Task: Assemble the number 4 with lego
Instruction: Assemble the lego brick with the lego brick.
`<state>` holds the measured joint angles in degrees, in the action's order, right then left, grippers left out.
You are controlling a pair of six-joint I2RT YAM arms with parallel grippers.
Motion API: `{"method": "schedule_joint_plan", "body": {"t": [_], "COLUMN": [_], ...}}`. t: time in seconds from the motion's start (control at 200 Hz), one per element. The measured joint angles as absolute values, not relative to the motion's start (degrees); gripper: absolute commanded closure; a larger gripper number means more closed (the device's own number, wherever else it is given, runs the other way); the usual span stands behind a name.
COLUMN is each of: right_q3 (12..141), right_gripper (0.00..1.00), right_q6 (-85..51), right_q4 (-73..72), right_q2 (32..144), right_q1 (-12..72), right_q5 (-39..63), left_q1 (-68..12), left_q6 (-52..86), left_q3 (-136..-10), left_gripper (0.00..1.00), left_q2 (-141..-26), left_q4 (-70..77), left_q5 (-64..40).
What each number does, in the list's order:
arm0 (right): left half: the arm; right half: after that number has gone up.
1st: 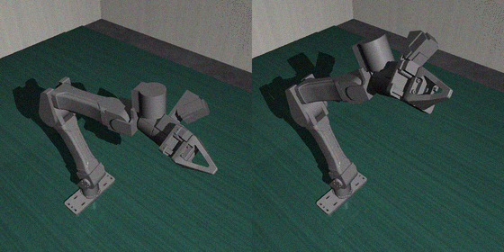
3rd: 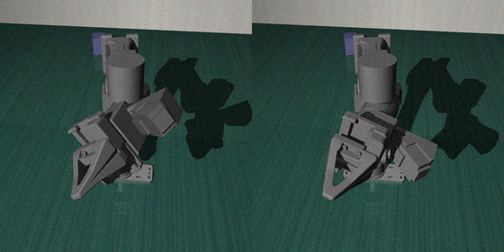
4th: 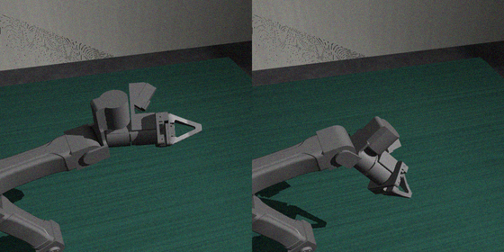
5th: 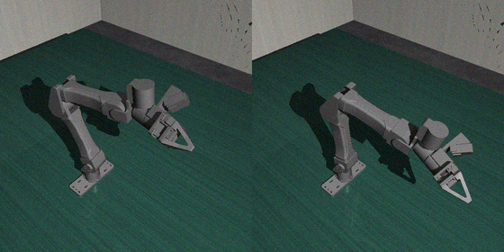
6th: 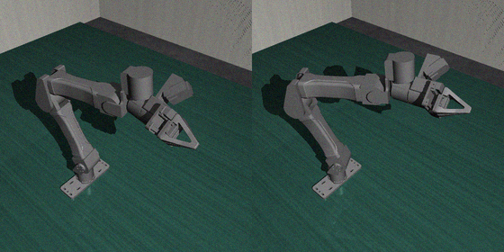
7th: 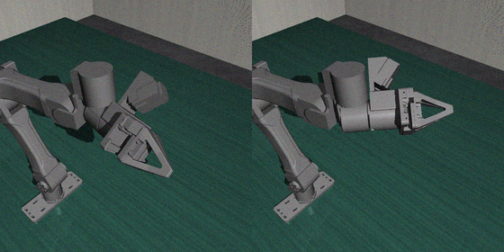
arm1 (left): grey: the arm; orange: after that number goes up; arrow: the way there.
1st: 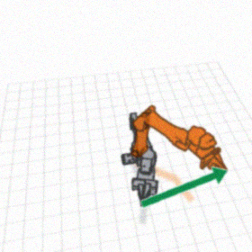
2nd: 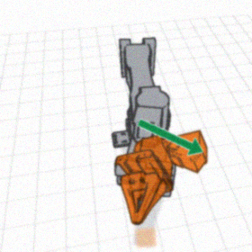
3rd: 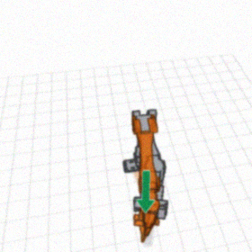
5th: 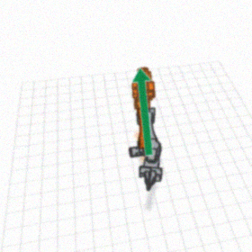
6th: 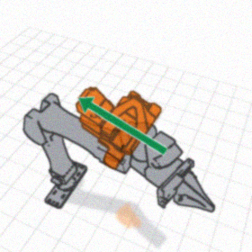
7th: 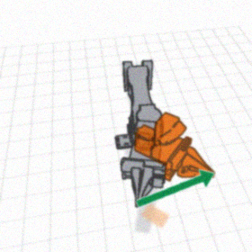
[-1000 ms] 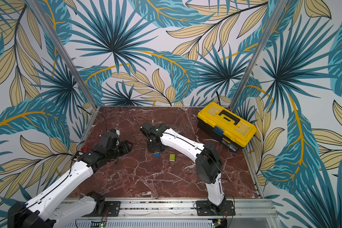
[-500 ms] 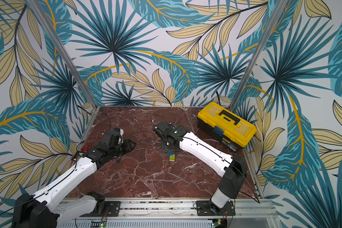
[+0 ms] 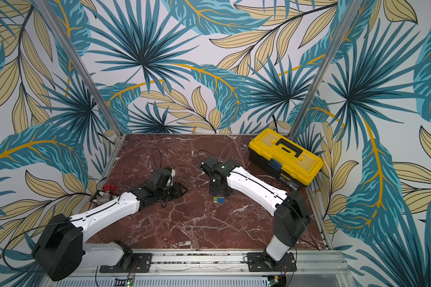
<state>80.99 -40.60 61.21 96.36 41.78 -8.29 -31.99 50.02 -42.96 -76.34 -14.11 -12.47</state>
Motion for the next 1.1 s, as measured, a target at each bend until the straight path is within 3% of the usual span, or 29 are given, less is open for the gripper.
{"method": "schedule_joint_plan", "body": {"t": [0.325,1.096], "right_q3": [83.7,83.8], "right_gripper": [0.9,0.89], "right_q6": [-41.2,-42.7], "right_q4": [61.3,59.4], "right_q2": [103.9,105.9], "right_q1": [41.8,39.4], "right_q5": [-7.2,-4.0], "left_q1": [-32.5,-33.2], "left_q6": [52.1,53.4], "left_q3": [-42.6,-41.1], "left_gripper": [0.64,0.64], "left_q2": [-79.1,-80.7], "left_q4": [-10.0,-8.3], "left_q5": [-13.6,-14.4]}}
